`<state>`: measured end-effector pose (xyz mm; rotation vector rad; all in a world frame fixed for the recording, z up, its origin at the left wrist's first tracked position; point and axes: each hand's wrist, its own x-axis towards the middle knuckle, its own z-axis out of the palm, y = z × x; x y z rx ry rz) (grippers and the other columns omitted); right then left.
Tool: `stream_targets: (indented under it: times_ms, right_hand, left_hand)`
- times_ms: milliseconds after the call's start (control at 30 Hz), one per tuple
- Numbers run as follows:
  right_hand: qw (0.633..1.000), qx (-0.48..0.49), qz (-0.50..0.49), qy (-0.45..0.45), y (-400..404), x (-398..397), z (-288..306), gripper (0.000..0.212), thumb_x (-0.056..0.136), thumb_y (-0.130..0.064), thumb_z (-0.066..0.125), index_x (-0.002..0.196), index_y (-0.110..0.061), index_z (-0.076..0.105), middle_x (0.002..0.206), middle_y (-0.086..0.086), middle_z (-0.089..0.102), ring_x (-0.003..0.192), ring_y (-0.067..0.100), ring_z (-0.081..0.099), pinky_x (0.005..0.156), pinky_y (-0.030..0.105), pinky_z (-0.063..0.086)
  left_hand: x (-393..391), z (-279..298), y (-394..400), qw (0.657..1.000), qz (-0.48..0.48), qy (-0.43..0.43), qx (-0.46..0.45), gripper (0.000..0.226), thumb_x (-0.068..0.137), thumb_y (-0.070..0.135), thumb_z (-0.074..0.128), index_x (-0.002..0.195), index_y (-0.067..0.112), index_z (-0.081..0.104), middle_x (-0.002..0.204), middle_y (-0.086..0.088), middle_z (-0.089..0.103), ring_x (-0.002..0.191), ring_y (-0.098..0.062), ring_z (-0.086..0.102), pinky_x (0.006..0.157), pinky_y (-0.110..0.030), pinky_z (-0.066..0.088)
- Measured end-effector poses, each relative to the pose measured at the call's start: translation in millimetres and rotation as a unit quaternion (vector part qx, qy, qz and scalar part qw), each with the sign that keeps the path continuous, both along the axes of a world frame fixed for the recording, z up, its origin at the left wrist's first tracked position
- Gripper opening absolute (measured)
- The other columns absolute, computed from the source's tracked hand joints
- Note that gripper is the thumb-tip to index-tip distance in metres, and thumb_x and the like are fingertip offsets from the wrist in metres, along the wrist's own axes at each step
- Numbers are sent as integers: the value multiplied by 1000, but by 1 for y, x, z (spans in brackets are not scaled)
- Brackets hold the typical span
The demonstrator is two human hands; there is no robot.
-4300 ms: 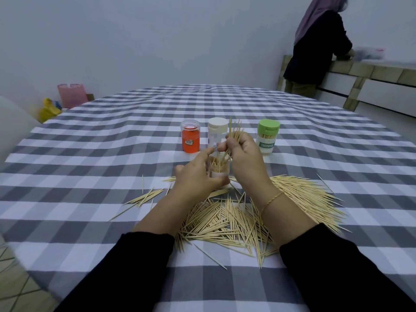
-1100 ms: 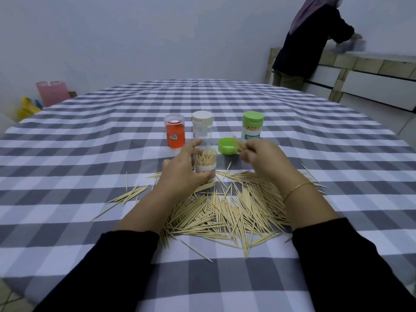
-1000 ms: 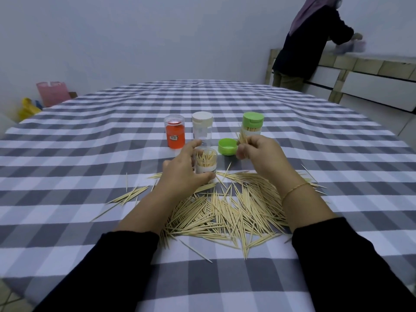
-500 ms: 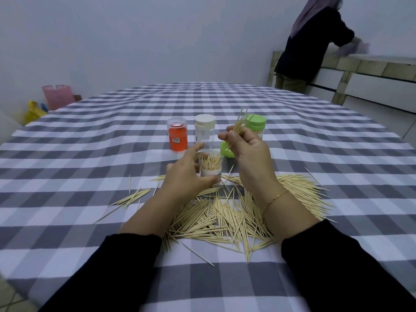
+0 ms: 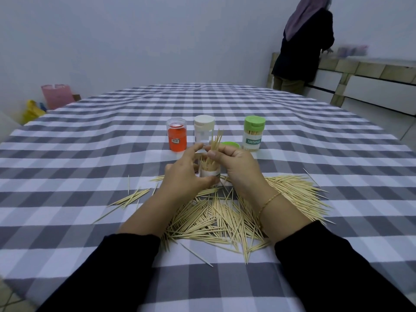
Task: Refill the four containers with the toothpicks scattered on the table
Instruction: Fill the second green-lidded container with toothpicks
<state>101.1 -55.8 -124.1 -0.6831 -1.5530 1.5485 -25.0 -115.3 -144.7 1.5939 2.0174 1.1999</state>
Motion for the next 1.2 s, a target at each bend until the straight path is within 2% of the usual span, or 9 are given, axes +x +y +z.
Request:
stream_targets:
  times_ms: [133,300,400,633,767,900,1000,1100,1200]
  right_hand:
    - [999,-22,-7,-24,3,-2,-4,18,86,-7,65,102,-12,73,146,-2,43,126,23,50,97,50,48]
    - [999,-30,14,-20,-1,1,-1,28,91,-9,60,118,-11,64,111,10,69,92,22,69,66,29,58]
    - [998,34,-20,-47,-3,0,1,44,93,-12,57,136,-15,50,123,-8,60,99,1,62,82,16,53]
    - [969,192,-54,-143,-9,-5,-2,44,99,-20,47,142,-18,41,146,-5,43,135,7,37,113,27,30]
    - [952,220,-39,-208,-8,-7,-5,47,100,-23,45,145,-14,35,152,-2,33,142,9,24,118,27,16]
    - [967,172,-23,-185,-6,3,8,42,97,-22,50,138,-13,48,145,-1,44,135,8,37,113,26,27]
    - [967,148,-51,-201,-1,19,22,31,96,-21,53,126,-16,61,124,1,63,113,12,58,98,28,46]
    - [902,196,-90,-374,8,41,32,28,97,-20,51,122,-20,64,118,1,65,99,11,56,80,21,43]
    - [820,201,-66,-532,15,58,35,37,95,-12,46,130,-21,58,134,0,55,115,18,52,91,26,41]
  left_hand:
    - [0,0,0,1000,-2,-5,1,89,68,39,85,142,38,35,127,12,60,109,-11,59,103,-44,42]
    - [0,0,0,1000,0,1,1,87,71,39,83,143,41,34,124,11,62,109,-11,59,103,-44,42]
    - [1,3,-1,1000,-7,21,-2,87,74,43,79,146,43,29,126,13,61,111,-8,58,105,-44,39]
    - [3,6,-3,999,-10,46,-7,84,80,38,73,149,42,25,122,12,63,113,-9,57,106,-42,38]
    - [1,5,-2,999,-10,52,2,78,81,34,70,147,42,31,124,10,64,113,-13,58,106,-43,38]
    - [0,3,-1,998,-19,60,-3,70,78,44,75,140,42,42,107,18,62,110,-11,58,102,-45,41]
    - [-1,1,0,998,-18,61,-15,73,74,48,78,138,47,43,125,14,61,117,-16,54,102,-45,42]
    - [-2,0,1,998,-10,59,-24,72,74,46,78,137,48,44,132,11,58,120,-19,51,105,-44,40]
    - [-1,2,0,998,-11,60,-24,71,75,44,78,138,46,44,132,10,58,120,-18,51,106,-44,39]
